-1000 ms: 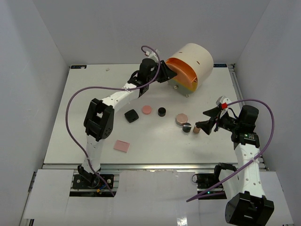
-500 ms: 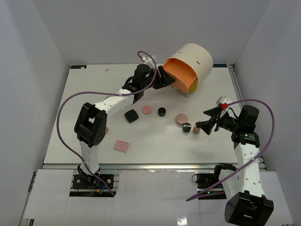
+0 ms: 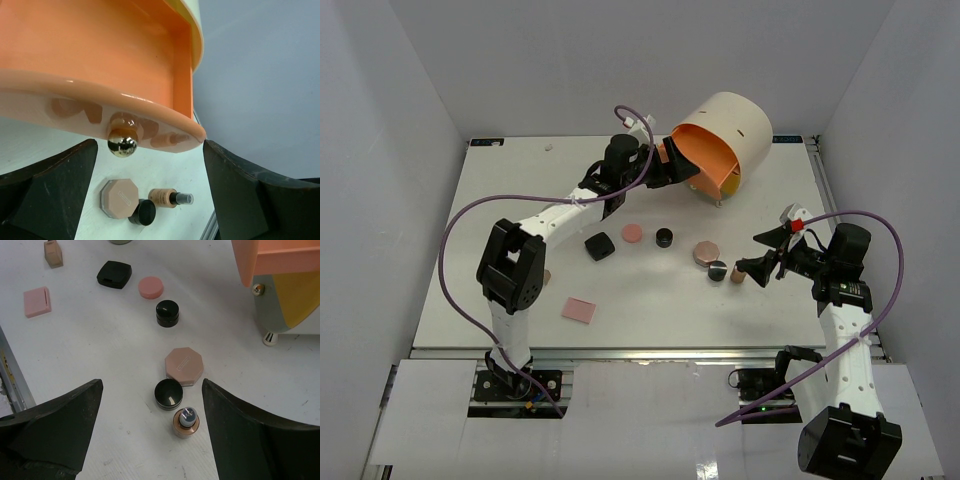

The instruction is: Organize the makeup

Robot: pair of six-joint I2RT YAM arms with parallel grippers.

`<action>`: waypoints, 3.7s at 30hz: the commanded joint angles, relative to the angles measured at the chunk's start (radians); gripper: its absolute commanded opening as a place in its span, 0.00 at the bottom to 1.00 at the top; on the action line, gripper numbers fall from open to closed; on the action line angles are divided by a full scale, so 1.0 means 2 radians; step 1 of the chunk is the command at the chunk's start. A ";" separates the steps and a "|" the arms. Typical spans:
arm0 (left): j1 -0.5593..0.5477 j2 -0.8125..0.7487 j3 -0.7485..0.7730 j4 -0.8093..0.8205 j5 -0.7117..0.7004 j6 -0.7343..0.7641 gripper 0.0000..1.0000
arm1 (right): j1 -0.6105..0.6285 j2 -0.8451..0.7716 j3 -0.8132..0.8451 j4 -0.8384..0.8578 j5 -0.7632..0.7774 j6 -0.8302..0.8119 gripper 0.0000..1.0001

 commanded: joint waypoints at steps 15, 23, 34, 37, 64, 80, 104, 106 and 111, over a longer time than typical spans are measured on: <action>-0.002 -0.058 -0.020 0.019 0.025 0.007 0.95 | -0.002 0.003 -0.003 0.011 -0.027 -0.019 0.88; -0.002 -0.035 0.014 0.032 0.035 -0.013 0.92 | -0.002 0.003 -0.003 0.011 -0.026 -0.019 0.88; -0.002 0.019 0.094 0.018 0.034 -0.025 0.92 | -0.002 0.003 -0.003 0.010 -0.026 -0.019 0.88; -0.002 0.032 0.112 0.016 0.035 -0.030 0.91 | -0.002 0.003 -0.002 0.010 -0.026 -0.019 0.88; 0.016 -0.406 -0.275 -0.077 -0.064 0.201 0.98 | 0.226 0.123 0.126 -0.104 0.342 -0.064 0.91; 0.020 -0.545 -0.416 -0.118 -0.133 0.271 0.98 | 0.351 0.332 0.186 -0.163 0.555 -0.011 0.90; 0.020 -0.534 -0.413 -0.125 -0.124 0.272 0.98 | 0.350 0.410 0.173 -0.127 0.492 -0.016 0.43; 0.020 -0.534 -0.413 -0.124 -0.124 0.272 0.98 | 0.350 0.400 0.167 -0.127 0.482 -0.023 0.29; 0.020 -0.533 -0.413 -0.125 -0.122 0.272 0.98 | 0.350 0.348 0.170 -0.171 0.403 -0.075 0.12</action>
